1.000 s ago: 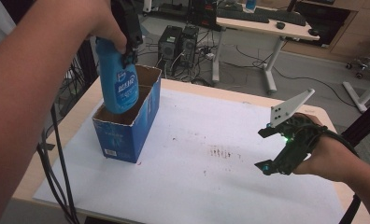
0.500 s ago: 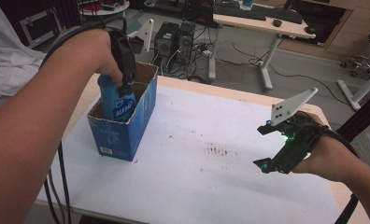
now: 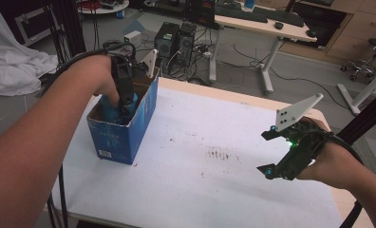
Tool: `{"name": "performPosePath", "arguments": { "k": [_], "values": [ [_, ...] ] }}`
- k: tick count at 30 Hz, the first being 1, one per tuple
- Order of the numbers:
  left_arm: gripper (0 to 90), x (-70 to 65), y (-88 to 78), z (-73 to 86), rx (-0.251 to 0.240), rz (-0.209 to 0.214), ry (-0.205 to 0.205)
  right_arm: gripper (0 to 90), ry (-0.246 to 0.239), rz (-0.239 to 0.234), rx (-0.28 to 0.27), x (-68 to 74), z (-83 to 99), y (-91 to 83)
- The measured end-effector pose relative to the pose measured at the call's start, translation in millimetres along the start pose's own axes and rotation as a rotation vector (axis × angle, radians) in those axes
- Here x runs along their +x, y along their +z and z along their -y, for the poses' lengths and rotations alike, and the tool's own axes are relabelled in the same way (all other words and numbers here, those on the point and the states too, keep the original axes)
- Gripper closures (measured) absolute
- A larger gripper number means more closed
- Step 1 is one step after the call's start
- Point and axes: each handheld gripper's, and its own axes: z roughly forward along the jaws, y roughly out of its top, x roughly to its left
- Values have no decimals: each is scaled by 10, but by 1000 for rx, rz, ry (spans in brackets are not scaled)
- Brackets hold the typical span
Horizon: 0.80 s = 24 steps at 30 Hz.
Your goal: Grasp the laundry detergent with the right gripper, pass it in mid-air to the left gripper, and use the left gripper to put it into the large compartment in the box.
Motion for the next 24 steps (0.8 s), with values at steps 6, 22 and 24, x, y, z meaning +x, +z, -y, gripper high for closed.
{"name": "performPosePath", "arguments": {
  "k": [6, 22, 24],
  "values": [
    [382, 35, 131, -9, -7, -1, 55, 9, 2, 0, 7, -2, -5, 13],
    [369, 67, 206, -22, -30, 38, 69, 9, 17, -1, 15, -33, 15, 26],
    [344, 57, 195, -16, -33, 45, 64, 9, 17, 1, 13, -33, 28, 20]
  ]
}}
